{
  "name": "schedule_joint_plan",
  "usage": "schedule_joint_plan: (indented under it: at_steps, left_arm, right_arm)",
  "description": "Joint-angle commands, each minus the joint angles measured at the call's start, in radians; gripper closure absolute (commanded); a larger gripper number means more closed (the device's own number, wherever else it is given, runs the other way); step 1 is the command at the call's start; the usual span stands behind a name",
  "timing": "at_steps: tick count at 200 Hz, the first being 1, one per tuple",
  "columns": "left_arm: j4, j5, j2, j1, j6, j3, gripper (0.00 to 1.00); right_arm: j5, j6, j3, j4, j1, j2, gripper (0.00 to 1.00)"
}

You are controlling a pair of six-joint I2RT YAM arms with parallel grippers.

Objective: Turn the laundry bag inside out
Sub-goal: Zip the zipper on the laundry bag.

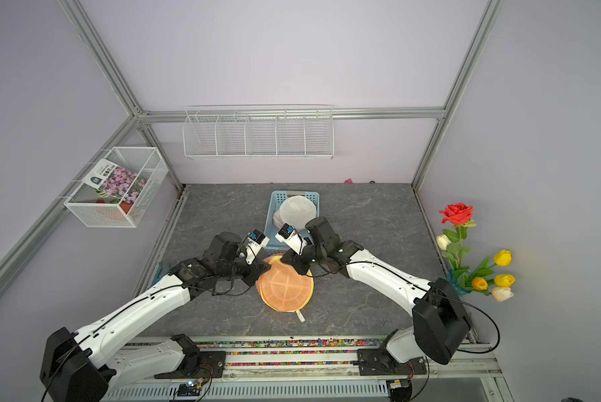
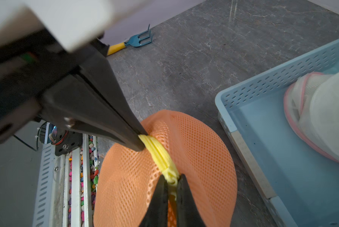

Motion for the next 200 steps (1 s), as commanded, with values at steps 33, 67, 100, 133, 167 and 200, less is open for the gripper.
schedule_joint_plan:
  at_steps: [33, 67, 100, 133, 167, 200]
  left_arm:
    - [0.085, -0.226, -0.221, 0.007, -0.142, -0.112, 1.0]
    - [0.147, -0.35, -0.298, 0.022, -0.282, -0.188, 1.0]
    - [0.261, -0.428, -0.397, 0.037, -0.415, -0.268, 1.0]
    - [0.34, -0.457, -0.425, 0.047, -0.502, -0.296, 1.0]
    - [0.408, -0.231, -0.413, 0.046, -0.465, -0.317, 1.0]
    - [0.252, -0.203, -0.475, -0.039, -0.477, -0.314, 1.0]
  right_arm:
    - [0.158, 0.088, -0.149, 0.02, -0.006, -0.114, 1.0]
    - [0.145, 0.16, -0.245, 0.077, -0.006, -0.159, 1.0]
    - [0.136, 0.246, -0.354, 0.16, 0.006, -0.208, 1.0]
    - [0.155, 0.315, -0.437, 0.238, 0.052, -0.232, 1.0]
    - [0.248, 0.325, -0.431, 0.27, 0.085, -0.186, 1.0]
    - [0.351, 0.236, -0.282, 0.169, 0.066, -0.135, 1.0]
